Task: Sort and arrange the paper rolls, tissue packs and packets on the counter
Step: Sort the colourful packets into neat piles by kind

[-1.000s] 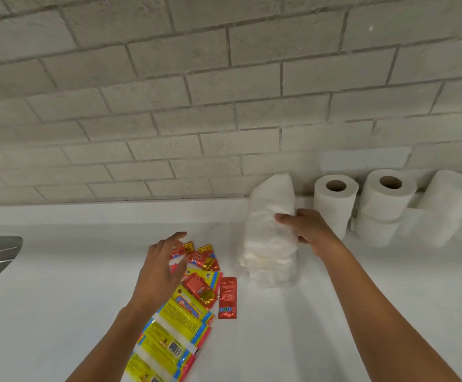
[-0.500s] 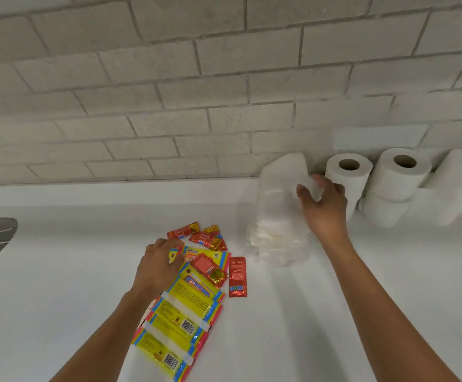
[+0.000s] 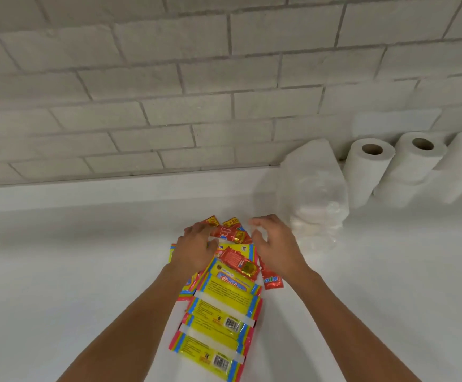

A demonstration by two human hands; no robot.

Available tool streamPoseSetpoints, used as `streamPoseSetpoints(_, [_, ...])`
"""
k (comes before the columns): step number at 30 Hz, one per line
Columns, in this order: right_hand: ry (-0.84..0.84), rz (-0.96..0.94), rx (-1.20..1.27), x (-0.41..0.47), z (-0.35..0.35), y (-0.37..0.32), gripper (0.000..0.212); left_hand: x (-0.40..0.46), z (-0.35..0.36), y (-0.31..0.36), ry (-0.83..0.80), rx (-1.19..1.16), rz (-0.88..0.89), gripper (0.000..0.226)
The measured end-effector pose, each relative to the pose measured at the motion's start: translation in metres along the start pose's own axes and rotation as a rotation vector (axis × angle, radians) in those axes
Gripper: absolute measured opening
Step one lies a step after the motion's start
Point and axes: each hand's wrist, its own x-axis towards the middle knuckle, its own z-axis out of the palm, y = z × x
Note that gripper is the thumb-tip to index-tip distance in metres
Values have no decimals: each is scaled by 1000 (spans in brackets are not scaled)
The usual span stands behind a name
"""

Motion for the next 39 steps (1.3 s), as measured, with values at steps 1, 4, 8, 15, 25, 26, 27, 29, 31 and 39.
streamPoseSetpoints(1, [-59,41,-46,5,10,4,29,5,1,-1,-25,22,21,41])
streamPoseSetpoints(4, [-205,151,-192,17,34,16,35,19,8,0,-91,84,117,60])
streamPoseSetpoints(8, [-309,223,-343,19,59,24,38,31,20,2,-159,192,273,65])
streamPoseSetpoints(15, [-260,188,-338,9,73,30,43,27,33,1,-187,308,378,72])
streamPoseSetpoints(25, [-329,33,-293,-23,93,20,50,-15,27,-47,-158,259,278,57])
streamPoseSetpoints(26, [-345,25,-307,-26,94,18,50,-21,26,-52,-152,259,269,57])
streamPoseSetpoints(27, [-359,15,-315,-29,95,16,50,-27,24,-57,-143,263,261,58])
streamPoseSetpoints(29, [-389,15,-324,-33,97,13,49,-35,21,-67,-136,264,243,60])
streamPoseSetpoints(31, [-395,20,-321,-38,96,9,48,-41,17,-74,-141,249,215,62])
streamPoseSetpoints(39, [-427,-74,-325,-93,76,-14,57,-77,3,-82,23,41,141,63])
